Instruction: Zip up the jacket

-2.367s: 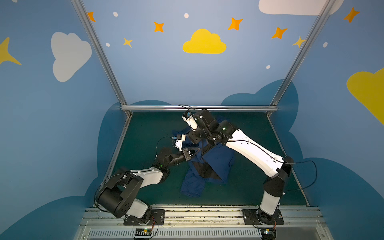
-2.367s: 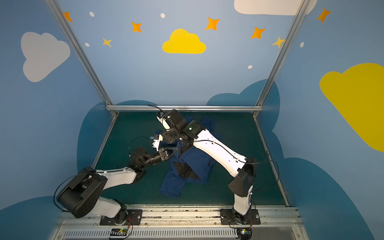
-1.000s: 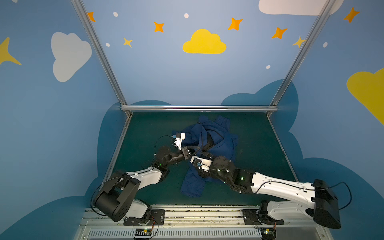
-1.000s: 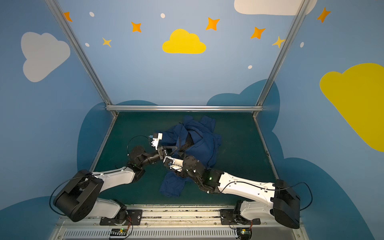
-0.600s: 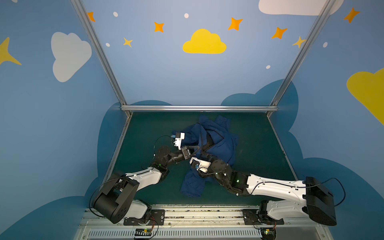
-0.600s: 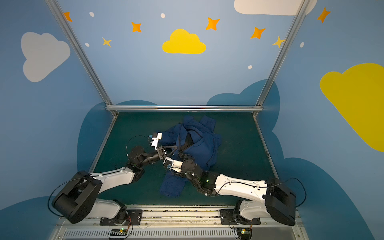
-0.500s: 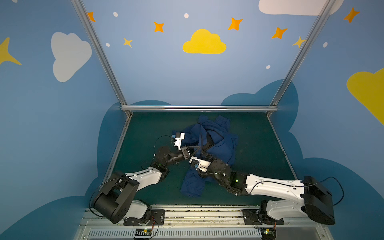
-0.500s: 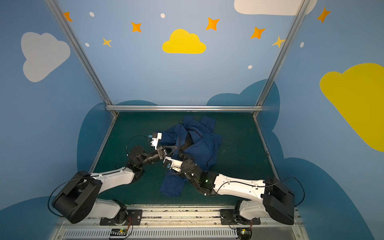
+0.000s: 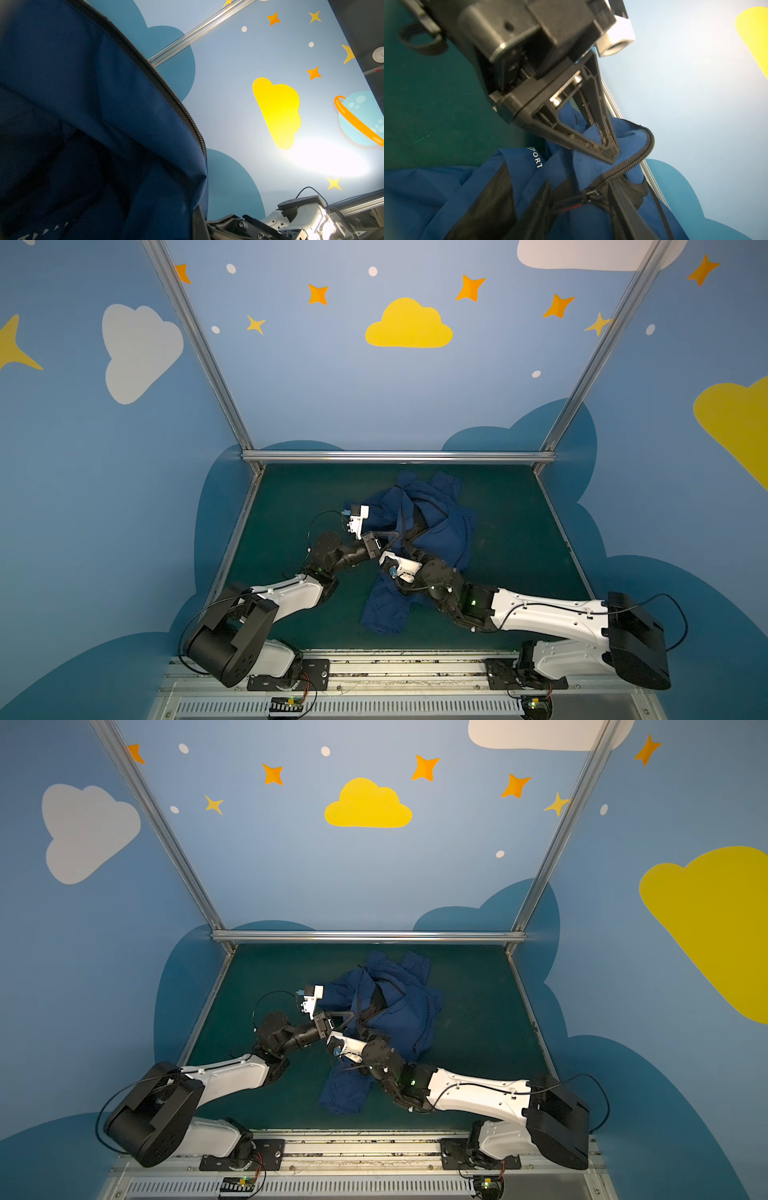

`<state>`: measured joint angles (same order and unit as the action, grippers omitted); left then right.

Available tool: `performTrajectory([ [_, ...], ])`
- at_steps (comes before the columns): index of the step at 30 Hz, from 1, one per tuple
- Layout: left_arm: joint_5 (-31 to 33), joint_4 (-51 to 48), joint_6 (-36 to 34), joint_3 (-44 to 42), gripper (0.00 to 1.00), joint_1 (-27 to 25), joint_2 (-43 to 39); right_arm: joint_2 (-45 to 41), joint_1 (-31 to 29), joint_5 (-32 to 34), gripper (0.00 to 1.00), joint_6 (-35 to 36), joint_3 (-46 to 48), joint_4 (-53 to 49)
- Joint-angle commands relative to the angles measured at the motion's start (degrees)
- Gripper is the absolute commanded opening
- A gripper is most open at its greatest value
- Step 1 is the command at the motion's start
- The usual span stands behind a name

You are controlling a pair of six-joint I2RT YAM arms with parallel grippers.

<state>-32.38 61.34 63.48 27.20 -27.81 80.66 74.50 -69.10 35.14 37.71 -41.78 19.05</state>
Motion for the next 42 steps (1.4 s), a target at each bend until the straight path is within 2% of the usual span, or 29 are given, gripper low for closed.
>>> performTrajectory([
  [1, 0.11, 0.28, -0.33, -0.57, 0.03, -0.05, -0.92, -2.2, -0.2, 0.98, 0.42, -0.98, -0.32, -0.49],
  [14, 0.27, -0.26, -0.65, -0.49, 0.03, -0.05, -1.15, -3.49, -0.45, 0.57, 0.25, -1.06, -0.3, -2.0],
  [18, 0.39, -0.52, -0.71, -0.48, 0.03, -0.05, -1.3, -2.93, -0.08, 0.53, 0.14, -1.54, -0.38, -2.08],
  [20, 0.45, -0.59, -0.71, -0.48, 0.03, -0.05, -1.43, -2.67, 0.34, 0.22, 0.02, -1.98, -0.51, -2.45],
  [21, 0.46, -0.66, -0.73, -0.48, 0.03, -0.05, -1.54, -2.47, 0.8, -0.19, 0.0, -2.83, -1.0, -3.3],
  [31, 0.48, -5.82, -3.29, -1.16, 0.03, -0.05, -4.28, -2.96, 4.37, -5.62, 0.0, -7.16, -6.16, -12.25],
  [42, 0.04, -17.82, -9.49, -0.22, 0.03, -0.14, -8.61, -2.37, 8.11, -8.97, 0.0, -9.29, -12.92, -19.43],
])
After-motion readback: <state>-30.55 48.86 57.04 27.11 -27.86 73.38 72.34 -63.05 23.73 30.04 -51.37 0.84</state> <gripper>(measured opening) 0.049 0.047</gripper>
